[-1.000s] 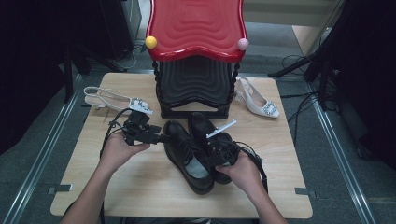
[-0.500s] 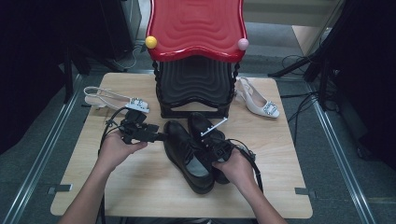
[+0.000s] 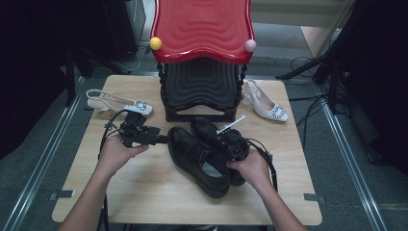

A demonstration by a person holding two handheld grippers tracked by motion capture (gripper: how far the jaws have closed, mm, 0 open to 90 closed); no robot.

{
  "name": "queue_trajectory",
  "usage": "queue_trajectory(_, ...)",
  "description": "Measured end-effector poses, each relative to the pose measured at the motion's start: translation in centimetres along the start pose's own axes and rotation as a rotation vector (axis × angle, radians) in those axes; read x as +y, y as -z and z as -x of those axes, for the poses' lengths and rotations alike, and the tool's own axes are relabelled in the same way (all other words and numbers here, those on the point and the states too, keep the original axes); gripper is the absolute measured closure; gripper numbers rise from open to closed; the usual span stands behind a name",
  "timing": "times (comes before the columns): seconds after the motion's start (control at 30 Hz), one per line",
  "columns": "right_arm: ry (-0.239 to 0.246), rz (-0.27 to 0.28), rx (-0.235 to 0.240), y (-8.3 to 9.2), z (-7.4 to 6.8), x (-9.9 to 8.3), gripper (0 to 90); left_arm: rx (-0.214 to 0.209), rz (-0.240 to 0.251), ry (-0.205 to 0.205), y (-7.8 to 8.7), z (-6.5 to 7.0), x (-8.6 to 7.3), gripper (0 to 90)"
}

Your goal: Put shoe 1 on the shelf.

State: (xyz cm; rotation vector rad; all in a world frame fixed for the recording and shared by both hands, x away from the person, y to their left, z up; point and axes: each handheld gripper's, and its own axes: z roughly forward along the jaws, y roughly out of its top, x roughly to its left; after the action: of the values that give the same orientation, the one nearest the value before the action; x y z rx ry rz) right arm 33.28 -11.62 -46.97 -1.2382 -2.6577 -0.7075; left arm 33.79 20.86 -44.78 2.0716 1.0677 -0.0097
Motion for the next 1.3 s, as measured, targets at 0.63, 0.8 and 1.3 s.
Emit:
queue_trajectory(0.63, -0.053, 0.158, 0.176, 7.9, 0.7, -0.9, 82.6, 0.006, 0.023, 0.043, 1.2, -1.7, -0.6, 38.1)
queue_trajectory(0.8, -0.062, 0.219, 0.202, 9.8, 0.7, -0.2, 82.7, 0.014, 0.0, 0.029, 0.8, -1.4, -0.5, 37.9)
queue_trajectory(1.3, -0.169, 0.41, 0.133, 10.5, 1.8, 6.3, 82.6, 0.023, -0.031, 0.0, 0.0, -1.1, -0.5, 37.4)
